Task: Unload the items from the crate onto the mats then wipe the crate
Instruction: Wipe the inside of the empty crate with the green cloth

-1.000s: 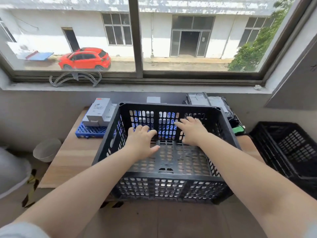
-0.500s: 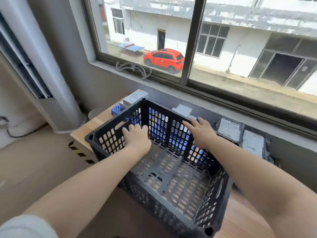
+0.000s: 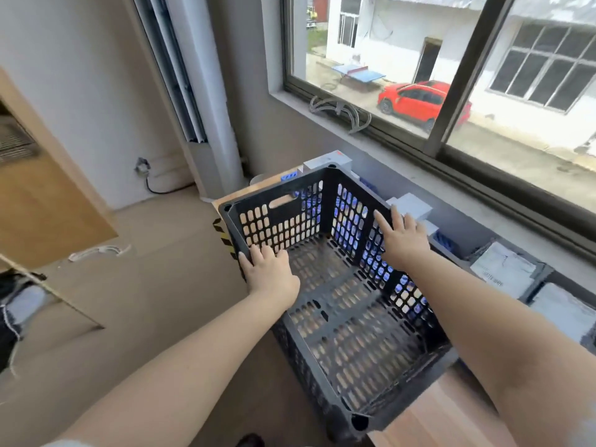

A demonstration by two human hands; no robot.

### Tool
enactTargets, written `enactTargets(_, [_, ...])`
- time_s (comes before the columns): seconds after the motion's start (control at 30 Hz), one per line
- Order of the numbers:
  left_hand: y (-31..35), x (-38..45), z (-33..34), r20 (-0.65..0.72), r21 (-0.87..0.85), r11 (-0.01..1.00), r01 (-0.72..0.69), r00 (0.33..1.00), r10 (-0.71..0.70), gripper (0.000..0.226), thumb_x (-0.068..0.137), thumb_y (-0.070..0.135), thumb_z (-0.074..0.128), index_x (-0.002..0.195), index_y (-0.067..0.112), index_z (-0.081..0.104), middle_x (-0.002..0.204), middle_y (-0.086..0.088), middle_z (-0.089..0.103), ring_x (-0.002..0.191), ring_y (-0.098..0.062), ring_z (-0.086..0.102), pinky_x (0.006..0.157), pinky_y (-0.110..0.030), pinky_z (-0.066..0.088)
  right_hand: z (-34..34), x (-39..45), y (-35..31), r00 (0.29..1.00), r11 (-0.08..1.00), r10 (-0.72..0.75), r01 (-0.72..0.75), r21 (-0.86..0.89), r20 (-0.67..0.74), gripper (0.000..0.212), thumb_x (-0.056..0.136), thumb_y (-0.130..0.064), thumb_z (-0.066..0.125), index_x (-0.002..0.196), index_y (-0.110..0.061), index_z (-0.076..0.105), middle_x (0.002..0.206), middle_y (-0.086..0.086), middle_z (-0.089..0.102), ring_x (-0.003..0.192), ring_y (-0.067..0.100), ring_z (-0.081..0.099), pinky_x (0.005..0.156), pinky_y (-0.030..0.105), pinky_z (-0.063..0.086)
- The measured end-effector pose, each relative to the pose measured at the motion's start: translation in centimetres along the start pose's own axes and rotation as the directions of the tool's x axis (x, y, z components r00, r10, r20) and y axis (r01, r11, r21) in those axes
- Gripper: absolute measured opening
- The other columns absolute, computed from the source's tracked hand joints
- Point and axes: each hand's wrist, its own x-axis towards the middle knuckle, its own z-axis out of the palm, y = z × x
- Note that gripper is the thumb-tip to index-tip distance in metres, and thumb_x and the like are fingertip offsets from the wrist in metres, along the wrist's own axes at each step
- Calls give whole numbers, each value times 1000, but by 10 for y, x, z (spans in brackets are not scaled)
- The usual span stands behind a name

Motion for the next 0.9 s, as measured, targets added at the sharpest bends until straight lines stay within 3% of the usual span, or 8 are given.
enactTargets(0.2, [-3,-2,2,-57,-104,992,66,996,-72,56,93,31,51,144,18,33,160,-18,11,148,-38,3,121,-51,11,0,-1,3,1000,998,-16,15,61,14,95,88,-18,51,150,-38,-18,162,7,-14,147,37,5,113,53,22])
enactTargets(0.27, [-6,-4,0,-111,-214,969,123,983,-150,61,94,23,51,149,21,23,160,-17,5,144,-38,11,116,-45,23,-5,2,2,1000,995,-9,9,98,-3,92,88,-8,47,153,-35,-12,162,7,-8,144,36,13,110,53,29])
enactTargets(0.37, [-11,-6,-7,-110,-453,856,250,937,-332,75,94,11,53,154,24,10,148,-17,23,129,-35,32,100,-41,40,-7,1,1,999,998,-27,29,57,-32,84,90,-2,43,154,-29,-4,162,10,-6,141,36,18,106,50,33])
enactTargets(0.57, [-19,-9,-23,133,-845,393,363,854,-504,71,95,18,55,154,18,15,146,-12,34,127,-35,45,104,-43,42,-1,6,7,997,996,23,-16,92,-79,79,91,-4,45,155,-18,-1,162,13,-1,141,35,24,107,49,33])
enactTargets(0.63, [-23,-12,-31,295,-916,109,387,831,-471,55,94,18,54,144,12,33,135,-3,44,118,-30,52,103,-43,45,-4,7,6,996,992,31,-20,126,-85,77,92,-8,46,154,-15,1,159,15,12,138,37,28,106,49,34])
enactTargets(0.73, [-37,-19,-45,564,-809,-341,478,794,-225,23,99,19,46,120,10,44,113,-11,61,103,-26,60,95,-41,49,-13,17,3,995,957,95,-85,278,-26,65,95,-12,47,151,-12,14,149,15,29,132,37,33,102,50,35])
enactTargets(0.8, [-49,-22,-51,632,-716,-469,518,766,-118,30,101,28,40,120,5,45,102,-13,62,97,-27,60,95,-45,47,-26,26,6,993,903,120,-109,416,0,46,94,-15,49,137,-7,35,139,17,41,126,39,41,100,48,38])
enactTargets(0.9, [-60,-24,-51,673,-655,-509,558,737,-58,56,102,46,30,129,-1,46,107,-17,63,101,-32,60,91,-51,45,-41,36,17,989,763,109,-146,629,97,35,97,-23,48,125,-3,52,128,19,56,116,38,52,94,39,42])
